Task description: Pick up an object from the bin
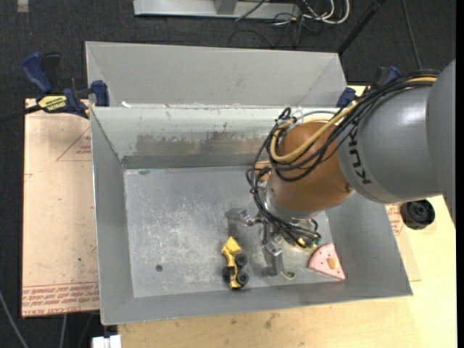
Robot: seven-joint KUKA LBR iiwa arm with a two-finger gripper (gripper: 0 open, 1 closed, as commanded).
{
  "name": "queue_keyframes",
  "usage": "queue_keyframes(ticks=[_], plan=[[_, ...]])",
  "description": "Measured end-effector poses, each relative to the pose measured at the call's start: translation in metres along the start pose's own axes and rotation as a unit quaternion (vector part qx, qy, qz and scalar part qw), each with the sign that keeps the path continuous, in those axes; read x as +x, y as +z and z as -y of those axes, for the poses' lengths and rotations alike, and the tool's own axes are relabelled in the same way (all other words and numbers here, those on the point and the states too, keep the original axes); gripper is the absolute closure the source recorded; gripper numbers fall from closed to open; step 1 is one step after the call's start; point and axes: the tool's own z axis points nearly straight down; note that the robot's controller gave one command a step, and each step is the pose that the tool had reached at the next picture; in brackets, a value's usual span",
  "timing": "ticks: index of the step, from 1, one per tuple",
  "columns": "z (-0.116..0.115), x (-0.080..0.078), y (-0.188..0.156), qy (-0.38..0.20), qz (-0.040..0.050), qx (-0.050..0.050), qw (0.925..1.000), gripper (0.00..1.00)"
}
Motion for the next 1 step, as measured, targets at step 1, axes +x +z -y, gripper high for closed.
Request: queue_keyframes(ticks=[1], plan=[[-0.0127,0.0145,0.0050,-0.003,-0.0005,0.000,1.0000,0.00]])
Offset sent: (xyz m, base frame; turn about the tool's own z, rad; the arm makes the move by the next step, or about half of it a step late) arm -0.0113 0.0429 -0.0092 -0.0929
